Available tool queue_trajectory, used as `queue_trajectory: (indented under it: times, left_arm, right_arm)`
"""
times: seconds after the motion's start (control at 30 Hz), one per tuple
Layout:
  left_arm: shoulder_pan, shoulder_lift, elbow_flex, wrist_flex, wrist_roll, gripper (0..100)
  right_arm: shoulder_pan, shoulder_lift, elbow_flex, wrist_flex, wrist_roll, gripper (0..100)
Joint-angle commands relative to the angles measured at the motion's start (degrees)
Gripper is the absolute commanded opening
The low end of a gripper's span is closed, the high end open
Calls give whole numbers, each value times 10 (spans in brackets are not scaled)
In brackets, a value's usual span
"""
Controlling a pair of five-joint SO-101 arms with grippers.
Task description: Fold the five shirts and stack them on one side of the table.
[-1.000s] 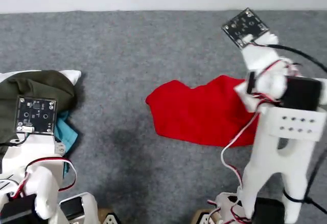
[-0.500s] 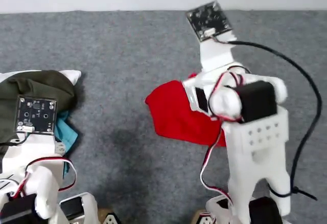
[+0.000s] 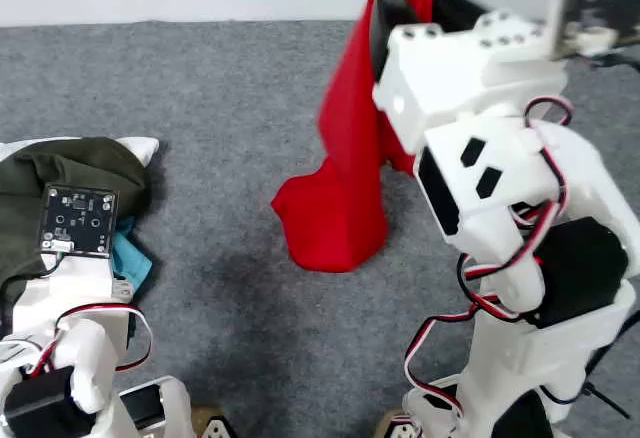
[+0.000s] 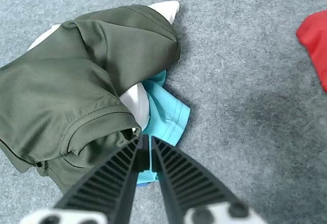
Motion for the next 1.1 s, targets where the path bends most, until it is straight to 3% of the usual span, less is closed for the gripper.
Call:
queue_trajectory:
  times: [0.0, 0.2, 0.4, 0.57, 0.8, 1.07]
  left_arm:
    - [4, -2, 0, -6, 1, 18]
    - [5, -2, 1, -6, 0, 18]
    - [57, 2, 1, -18, 0, 19]
    - [157, 4, 3, -18, 4, 19]
    - [206, 4, 30, -18, 1, 19]
    - [322, 99, 48, -40, 1, 19]
  right_arm:
    - [-5, -13, -25, -119, -5, 11]
    - [-22, 22, -24, -252, 17, 9]
    - [-56, 65, -23, -253, 58, 9]
    - [-36, 129, -23, -117, 54, 9]
    - [50, 249, -23, 83, -7, 9]
    - [166, 382, -24, 175, -6, 9]
